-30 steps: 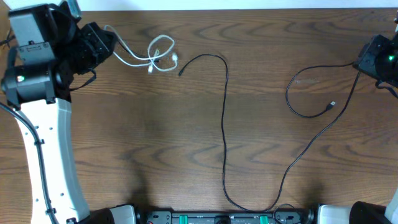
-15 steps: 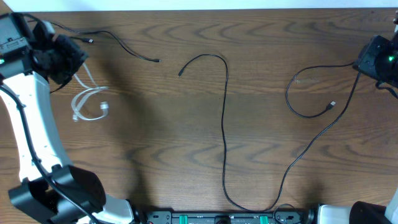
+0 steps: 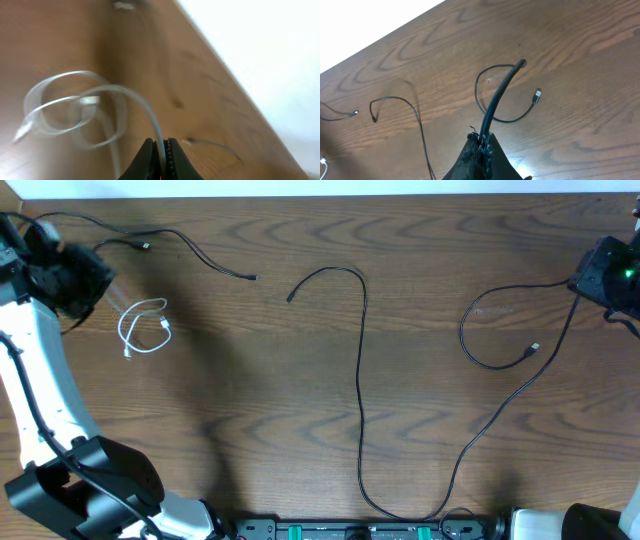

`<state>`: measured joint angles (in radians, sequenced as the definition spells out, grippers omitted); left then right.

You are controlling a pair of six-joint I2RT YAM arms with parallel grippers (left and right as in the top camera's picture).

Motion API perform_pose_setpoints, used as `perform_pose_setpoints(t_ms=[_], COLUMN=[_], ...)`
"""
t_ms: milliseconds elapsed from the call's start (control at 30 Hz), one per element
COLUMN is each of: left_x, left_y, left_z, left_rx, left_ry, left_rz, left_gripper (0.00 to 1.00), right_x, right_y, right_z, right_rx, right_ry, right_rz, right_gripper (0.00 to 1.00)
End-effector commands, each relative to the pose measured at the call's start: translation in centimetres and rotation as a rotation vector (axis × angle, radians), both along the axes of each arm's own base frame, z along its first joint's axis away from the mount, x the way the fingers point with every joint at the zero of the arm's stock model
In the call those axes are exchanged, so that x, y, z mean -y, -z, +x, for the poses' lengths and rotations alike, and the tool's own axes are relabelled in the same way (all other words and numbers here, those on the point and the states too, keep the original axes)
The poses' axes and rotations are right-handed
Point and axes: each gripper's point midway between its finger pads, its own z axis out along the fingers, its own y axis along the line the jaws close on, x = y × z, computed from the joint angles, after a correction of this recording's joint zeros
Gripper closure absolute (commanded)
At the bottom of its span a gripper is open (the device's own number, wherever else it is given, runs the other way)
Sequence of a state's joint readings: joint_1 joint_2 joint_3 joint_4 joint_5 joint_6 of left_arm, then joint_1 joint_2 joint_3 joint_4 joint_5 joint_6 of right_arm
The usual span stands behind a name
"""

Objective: Untangle cables

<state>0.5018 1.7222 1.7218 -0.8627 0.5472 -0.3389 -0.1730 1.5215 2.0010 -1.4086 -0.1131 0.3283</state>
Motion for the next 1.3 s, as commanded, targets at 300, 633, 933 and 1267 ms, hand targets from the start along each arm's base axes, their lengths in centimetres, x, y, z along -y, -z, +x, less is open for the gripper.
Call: perform_pose_setpoints(t_ms=[300,633,933,1267], left_x=[4.7,3.8,-4.1,-9.6], left_y=[-1.6,5.5,13.7,14.6], left_z=[2.5,5.7,4.5,4.3], left_rx=[0.160,0.086,-0.102,-0.060], left_ry=[0.244,0.257,0.046,-0.053], left_rz=[-0.103,-0.211,-0.141,-0.068], left_gripper=[0.92,0.92,0.92,0.00], right_x=[-0.1,-0.1,-0.1,-0.1], right_y=[0.3,0.3,0.4,0.5], right_z=[-0.1,-0.1,-0.3,-0.4], right_rx=[-0.012,-0.014,-0.023,-0.028], right_ry=[-0.011,-0.011,-0.011,-0.011], right_rz=[0.000,0.000,0.002,0.003], right_gripper=[0.99,0.99,0.99,0.99])
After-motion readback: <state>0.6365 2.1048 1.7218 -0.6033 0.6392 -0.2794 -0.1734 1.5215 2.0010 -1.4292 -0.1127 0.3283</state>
